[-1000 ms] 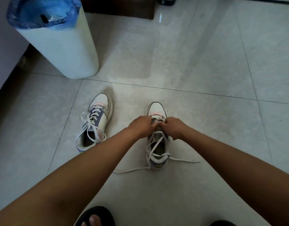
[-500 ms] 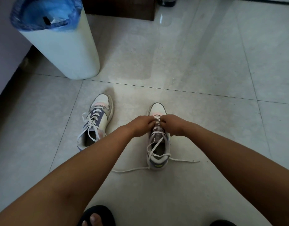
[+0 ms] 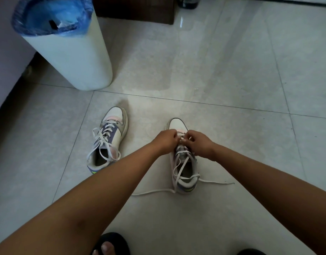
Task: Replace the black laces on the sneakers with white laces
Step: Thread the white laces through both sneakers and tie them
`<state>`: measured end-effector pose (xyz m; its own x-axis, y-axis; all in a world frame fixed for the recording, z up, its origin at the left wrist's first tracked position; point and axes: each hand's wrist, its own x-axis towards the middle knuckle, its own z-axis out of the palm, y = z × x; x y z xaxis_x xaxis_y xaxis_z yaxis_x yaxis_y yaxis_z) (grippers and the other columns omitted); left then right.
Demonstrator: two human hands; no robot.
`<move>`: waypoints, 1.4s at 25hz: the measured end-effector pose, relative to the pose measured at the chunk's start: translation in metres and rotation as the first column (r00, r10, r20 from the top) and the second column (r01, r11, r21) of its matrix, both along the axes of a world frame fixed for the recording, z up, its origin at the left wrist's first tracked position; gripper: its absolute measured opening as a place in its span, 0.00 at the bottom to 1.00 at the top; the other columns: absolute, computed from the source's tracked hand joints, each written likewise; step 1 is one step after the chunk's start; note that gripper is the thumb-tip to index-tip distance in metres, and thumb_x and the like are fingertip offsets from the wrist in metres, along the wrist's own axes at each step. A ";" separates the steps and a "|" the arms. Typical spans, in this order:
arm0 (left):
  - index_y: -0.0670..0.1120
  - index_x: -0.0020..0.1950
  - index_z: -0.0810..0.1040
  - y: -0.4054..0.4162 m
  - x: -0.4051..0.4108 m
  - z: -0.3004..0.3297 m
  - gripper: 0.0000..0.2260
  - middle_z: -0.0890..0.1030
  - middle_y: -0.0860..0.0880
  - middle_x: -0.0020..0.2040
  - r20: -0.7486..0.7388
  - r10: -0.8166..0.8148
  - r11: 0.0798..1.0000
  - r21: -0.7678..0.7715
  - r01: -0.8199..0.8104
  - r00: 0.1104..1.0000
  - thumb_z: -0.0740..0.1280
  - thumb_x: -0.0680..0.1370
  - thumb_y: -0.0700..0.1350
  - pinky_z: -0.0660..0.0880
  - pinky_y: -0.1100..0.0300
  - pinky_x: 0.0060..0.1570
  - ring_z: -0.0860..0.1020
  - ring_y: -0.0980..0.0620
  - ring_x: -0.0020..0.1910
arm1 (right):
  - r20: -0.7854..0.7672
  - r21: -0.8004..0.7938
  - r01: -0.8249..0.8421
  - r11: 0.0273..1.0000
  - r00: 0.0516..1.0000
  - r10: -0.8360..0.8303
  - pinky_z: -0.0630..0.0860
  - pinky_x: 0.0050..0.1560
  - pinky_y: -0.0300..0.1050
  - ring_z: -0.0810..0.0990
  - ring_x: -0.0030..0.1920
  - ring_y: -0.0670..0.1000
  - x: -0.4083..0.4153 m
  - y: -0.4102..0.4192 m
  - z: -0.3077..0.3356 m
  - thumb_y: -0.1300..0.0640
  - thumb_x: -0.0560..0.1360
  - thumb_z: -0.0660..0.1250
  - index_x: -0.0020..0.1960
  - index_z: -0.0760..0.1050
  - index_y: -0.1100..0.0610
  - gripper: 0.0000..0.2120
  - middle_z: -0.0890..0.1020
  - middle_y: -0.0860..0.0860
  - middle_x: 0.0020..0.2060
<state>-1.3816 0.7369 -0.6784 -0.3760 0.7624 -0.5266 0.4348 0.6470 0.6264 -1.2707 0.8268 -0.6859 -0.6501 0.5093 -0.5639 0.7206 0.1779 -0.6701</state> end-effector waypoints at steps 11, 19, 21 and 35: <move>0.39 0.62 0.74 -0.001 0.014 0.005 0.18 0.77 0.38 0.57 -0.242 -0.097 0.986 -0.155 0.060 0.965 0.52 0.83 0.49 0.69 0.55 0.48 0.75 0.41 0.56 | 0.326 0.145 -0.283 0.948 0.918 0.224 0.68 0.35 0.42 0.73 0.39 0.51 -0.007 0.000 0.019 0.48 0.80 0.56 0.41 0.71 0.58 0.16 0.75 0.53 0.38; 0.41 0.66 0.72 0.016 0.018 0.004 0.14 0.75 0.42 0.64 -0.168 -0.345 0.905 -0.319 0.280 0.924 0.59 0.81 0.41 0.70 0.57 0.55 0.75 0.44 0.60 | 0.255 0.038 -0.341 0.939 0.912 0.321 0.73 0.42 0.46 0.74 0.42 0.53 -0.010 0.005 0.020 0.63 0.79 0.56 0.53 0.76 0.65 0.11 0.79 0.57 0.45; 0.40 0.55 0.75 0.003 0.011 0.007 0.10 0.78 0.39 0.55 -0.088 -0.243 0.963 -0.145 0.229 0.966 0.55 0.82 0.42 0.70 0.55 0.46 0.77 0.44 0.48 | 0.079 -0.195 -0.093 0.976 0.991 0.110 0.67 0.31 0.43 0.69 0.31 0.49 0.003 0.009 0.016 0.64 0.78 0.57 0.43 0.73 0.61 0.09 0.72 0.53 0.33; 0.46 0.44 0.71 -0.002 0.024 0.000 0.10 0.74 0.49 0.38 0.045 0.218 0.975 -0.064 -0.215 0.975 0.59 0.81 0.50 0.68 0.59 0.33 0.73 0.50 0.37 | -0.048 -0.310 0.100 0.946 0.992 -0.121 0.72 0.34 0.41 0.73 0.34 0.49 0.023 0.007 0.003 0.54 0.78 0.63 0.44 0.71 0.57 0.07 0.75 0.52 0.35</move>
<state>-1.3579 0.7352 -0.6788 -0.5000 0.6332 -0.5908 0.2486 0.7584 0.6025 -1.2478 0.8340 -0.6833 -0.6406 0.3895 -0.6617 0.6765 -0.1213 -0.7264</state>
